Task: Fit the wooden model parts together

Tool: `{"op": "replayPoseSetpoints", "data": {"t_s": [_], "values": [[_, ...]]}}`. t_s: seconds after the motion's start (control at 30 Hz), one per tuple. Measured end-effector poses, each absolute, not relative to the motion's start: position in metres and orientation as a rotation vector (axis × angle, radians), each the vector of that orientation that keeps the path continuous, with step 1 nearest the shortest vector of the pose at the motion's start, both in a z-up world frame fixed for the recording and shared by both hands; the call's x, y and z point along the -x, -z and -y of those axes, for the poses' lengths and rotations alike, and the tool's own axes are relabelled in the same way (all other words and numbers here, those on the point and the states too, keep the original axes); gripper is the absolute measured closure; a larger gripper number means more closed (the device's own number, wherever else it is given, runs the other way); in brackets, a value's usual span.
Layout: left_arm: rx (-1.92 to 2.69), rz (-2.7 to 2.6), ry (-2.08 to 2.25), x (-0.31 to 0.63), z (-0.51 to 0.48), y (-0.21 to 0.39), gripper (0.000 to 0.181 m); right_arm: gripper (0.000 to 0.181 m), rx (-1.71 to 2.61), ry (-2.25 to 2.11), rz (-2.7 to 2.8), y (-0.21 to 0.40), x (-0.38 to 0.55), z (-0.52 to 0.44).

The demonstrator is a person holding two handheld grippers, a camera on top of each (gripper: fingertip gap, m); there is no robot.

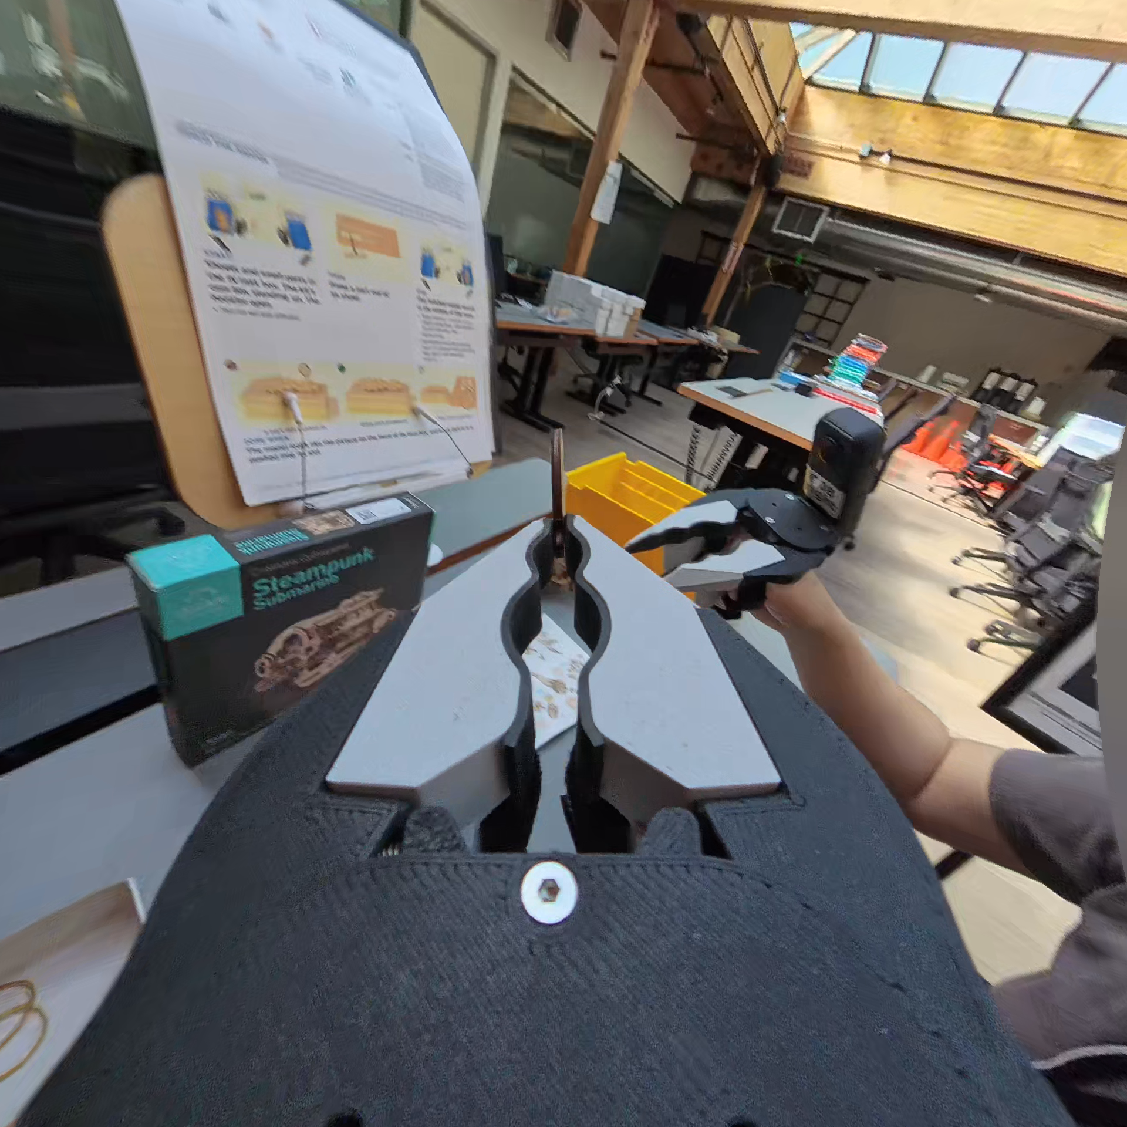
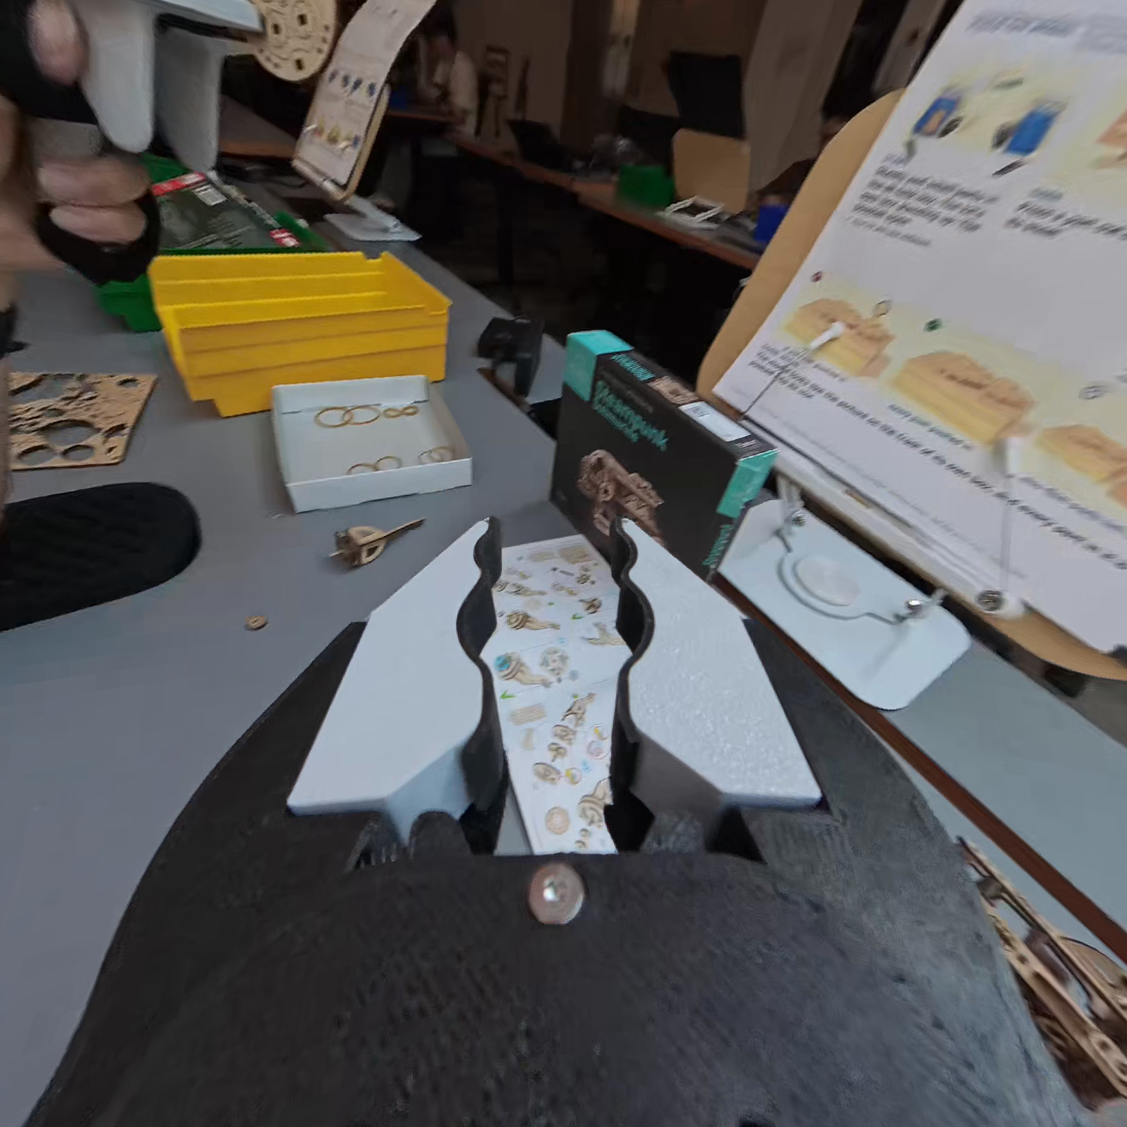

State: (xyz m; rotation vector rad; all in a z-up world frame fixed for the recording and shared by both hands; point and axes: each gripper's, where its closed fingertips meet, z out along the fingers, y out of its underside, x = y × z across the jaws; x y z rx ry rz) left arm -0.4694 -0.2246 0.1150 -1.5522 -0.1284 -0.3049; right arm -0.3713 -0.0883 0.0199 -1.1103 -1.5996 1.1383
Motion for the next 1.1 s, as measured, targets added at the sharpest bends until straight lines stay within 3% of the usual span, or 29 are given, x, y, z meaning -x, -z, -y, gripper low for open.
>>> {"op": "replayPoseSetpoints", "data": {"t_s": [0.13,0.3,0.63,1.1], "values": [[1.629,0.052,0.637,0.430,0.200,-0.092,0.181,0.147,1.083,-1.428,1.738,-0.009,0.374,0.133],[1.712,0.000,0.492,0.423,0.181,-0.075,0.181,0.142,1.088,-1.365,1.835,0.010,0.377,0.139],[1.695,-0.046,0.580,0.405,0.175,-0.074,0.180,0.137,1.130,-1.733,1.797,-0.007,0.367,0.149],[1.654,-0.048,0.571,0.408,0.184,-0.085,0.181,0.140,1.090,-1.661,1.743,-0.017,0.369,0.148]]}}
